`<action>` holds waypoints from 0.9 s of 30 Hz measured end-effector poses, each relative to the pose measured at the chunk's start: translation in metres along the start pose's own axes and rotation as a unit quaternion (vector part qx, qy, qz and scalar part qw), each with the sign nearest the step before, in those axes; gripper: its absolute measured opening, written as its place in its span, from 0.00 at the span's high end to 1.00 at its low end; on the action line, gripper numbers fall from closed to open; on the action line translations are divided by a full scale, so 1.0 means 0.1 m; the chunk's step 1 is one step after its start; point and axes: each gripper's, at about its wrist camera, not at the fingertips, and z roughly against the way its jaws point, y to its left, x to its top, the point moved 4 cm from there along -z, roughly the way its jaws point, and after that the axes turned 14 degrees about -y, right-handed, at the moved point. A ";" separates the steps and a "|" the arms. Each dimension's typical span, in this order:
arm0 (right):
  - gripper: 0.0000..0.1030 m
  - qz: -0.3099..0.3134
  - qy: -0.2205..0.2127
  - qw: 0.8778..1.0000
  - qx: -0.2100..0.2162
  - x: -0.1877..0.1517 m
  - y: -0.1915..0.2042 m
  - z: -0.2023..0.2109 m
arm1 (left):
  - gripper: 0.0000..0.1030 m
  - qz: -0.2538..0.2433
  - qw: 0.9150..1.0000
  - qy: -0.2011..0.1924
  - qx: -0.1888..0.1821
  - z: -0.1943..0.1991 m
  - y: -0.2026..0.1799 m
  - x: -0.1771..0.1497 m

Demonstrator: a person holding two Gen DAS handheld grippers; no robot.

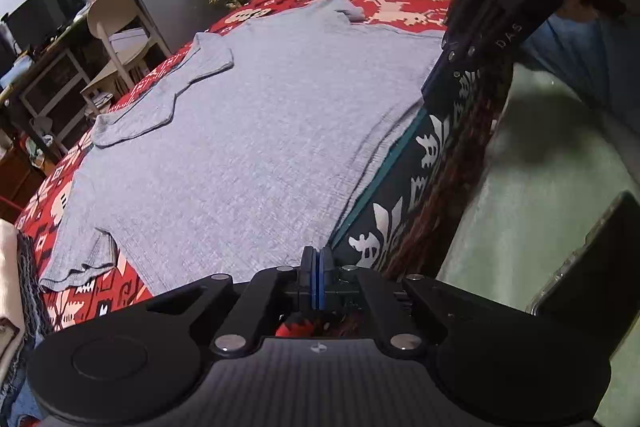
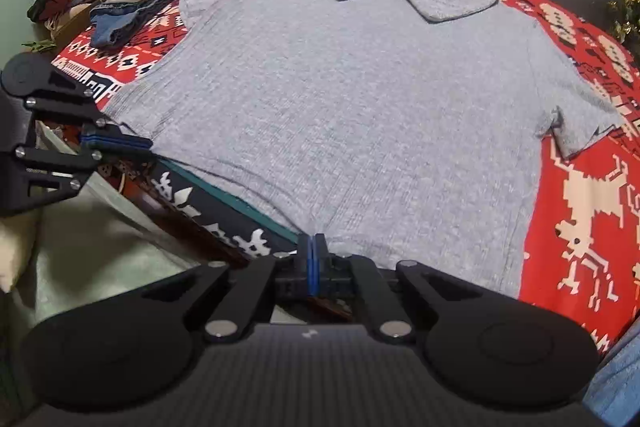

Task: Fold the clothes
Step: 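Bring both open tools to the shirt hem toward each other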

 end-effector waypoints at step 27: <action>0.99 0.079 -0.023 0.997 -0.005 0.04 0.13 -0.09 | 0.85 0.101 0.995 -0.016 0.009 -0.01 0.17 0.05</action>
